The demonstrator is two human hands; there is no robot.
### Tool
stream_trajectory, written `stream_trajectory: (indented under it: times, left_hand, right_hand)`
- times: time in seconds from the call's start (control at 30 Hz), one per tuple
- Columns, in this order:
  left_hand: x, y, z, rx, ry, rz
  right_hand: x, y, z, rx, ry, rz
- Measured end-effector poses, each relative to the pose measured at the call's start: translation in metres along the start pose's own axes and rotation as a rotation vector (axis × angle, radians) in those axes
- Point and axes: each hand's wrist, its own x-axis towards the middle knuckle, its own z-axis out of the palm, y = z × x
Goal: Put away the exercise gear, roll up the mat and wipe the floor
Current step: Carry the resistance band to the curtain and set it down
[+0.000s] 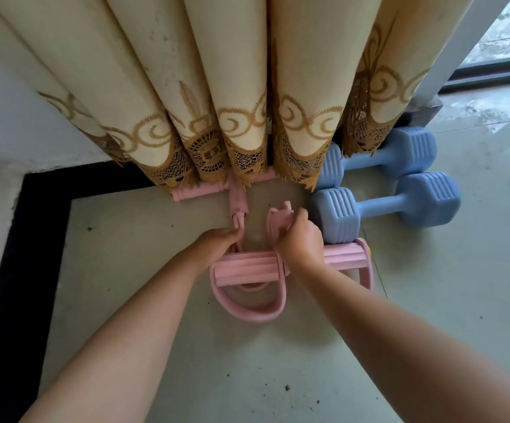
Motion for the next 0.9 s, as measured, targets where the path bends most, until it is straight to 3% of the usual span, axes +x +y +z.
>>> stream_trajectory:
  times: [0.1, 0.17, 0.33, 0.5, 0.67, 0.9]
  left_hand:
    - [-0.006, 0.001, 0.000, 0.326, 0.096, 0.117]
    - [-0.011, -0.001, 0.000, 0.424, 0.188, 0.157]
    - [-0.026, -0.006, 0.002, 0.523, 0.310, 0.233]
    - [-0.038, -0.012, 0.012, 0.552, 0.251, 0.242]
    - [-0.034, 0.001, 0.004, 0.521, 0.201, 0.163]
    - [-0.049, 0.021, 0.011, 0.824, 0.447, 0.228]
  right_hand:
    - [0.003, 0.004, 0.001, -0.130, -0.011, -0.041]
    - [0.007, 0.004, -0.001, -0.190, -0.024, -0.033]
    - [0.007, -0.006, -0.005, -0.319, -0.092, -0.074]
    - [0.001, -0.003, -0.014, -0.513, -0.045, -0.225]
    - [-0.005, 0.009, -0.031, -0.586, -0.104, -0.296]
    - [-0.015, 0.012, -0.044, -0.682, -0.077, -0.463]
